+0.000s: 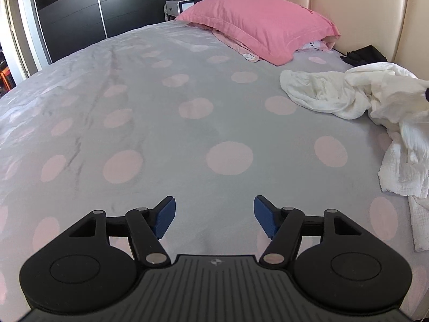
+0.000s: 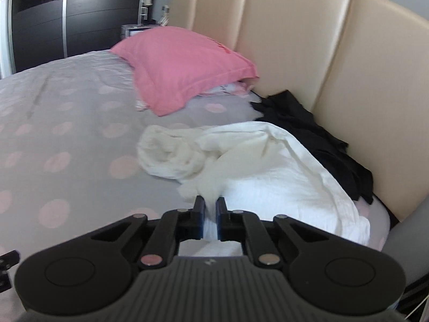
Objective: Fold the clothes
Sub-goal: 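Move both tools toward the crumpled white muslin garment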
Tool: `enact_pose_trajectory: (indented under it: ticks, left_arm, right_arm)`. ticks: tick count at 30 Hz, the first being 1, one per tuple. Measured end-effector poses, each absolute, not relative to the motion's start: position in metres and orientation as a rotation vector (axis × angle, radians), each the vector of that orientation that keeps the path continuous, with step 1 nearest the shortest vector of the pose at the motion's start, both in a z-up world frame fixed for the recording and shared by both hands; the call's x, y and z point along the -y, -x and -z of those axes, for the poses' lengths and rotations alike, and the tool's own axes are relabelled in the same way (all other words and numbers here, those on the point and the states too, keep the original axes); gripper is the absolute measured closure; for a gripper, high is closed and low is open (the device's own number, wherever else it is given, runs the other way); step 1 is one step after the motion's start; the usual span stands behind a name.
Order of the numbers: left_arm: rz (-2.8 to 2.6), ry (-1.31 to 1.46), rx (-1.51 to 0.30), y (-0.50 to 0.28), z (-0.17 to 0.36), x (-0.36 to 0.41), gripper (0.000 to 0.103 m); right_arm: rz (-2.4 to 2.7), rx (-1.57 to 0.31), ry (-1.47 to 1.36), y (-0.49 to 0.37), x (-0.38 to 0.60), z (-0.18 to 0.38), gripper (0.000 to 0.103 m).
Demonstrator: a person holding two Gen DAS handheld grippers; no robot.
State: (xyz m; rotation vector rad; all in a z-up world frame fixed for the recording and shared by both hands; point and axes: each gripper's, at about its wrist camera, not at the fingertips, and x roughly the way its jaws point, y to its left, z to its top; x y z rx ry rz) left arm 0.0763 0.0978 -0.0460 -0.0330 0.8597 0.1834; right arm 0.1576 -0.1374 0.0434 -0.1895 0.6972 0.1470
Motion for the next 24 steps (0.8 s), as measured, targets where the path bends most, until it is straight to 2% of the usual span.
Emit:
enact_pose_trajectory:
  ticks: [2, 8, 16, 17, 19, 20, 22, 24]
  left_arm:
    - [-0.197, 0.044, -0.844, -0.063, 0.035, -0.109, 0.046]
    - [-0.261, 0.063, -0.812, -0.016, 0.004, -0.150, 0.046]
    - [-0.361, 0.051, -0.804, 0.043, -0.015, -0.198, 0.046]
    - [-0.365, 0.054, -0.803, 0.047, -0.015, -0.200, 0.046]
    - [-0.371, 0.061, -0.801, 0.053, -0.014, -0.203, 0.046]
    - [-0.365, 0.060, -0.801, 0.054, -0.013, -0.202, 0.046]
    - [-0.349, 0.055, -0.803, 0.054, -0.011, -0.198, 0.046]
    - [-0.333, 0.049, -0.805, 0.055, -0.009, -0.194, 0.046]
  right_arm:
    - [-0.236, -0.703, 0.190, -0.138, 0.109, -0.053, 0.094]
    - [-0.498, -0.733, 0.176, -0.076, 0.026, -0.065, 0.094]
    - [-0.748, -0.800, 0.201, -0.002, -0.059, -0.050, 0.093]
    - [-0.738, -0.815, 0.217, 0.001, -0.062, -0.044, 0.092]
    - [-0.714, -0.829, 0.252, 0.008, -0.066, -0.034, 0.080]
    - [-0.706, -0.823, 0.264, 0.010, -0.065, -0.031, 0.079]
    - [-0.700, -0.822, 0.274, 0.012, -0.057, -0.028, 0.068]
    - [-0.678, -0.820, 0.280, 0.007, -0.047, -0.026, 0.064]
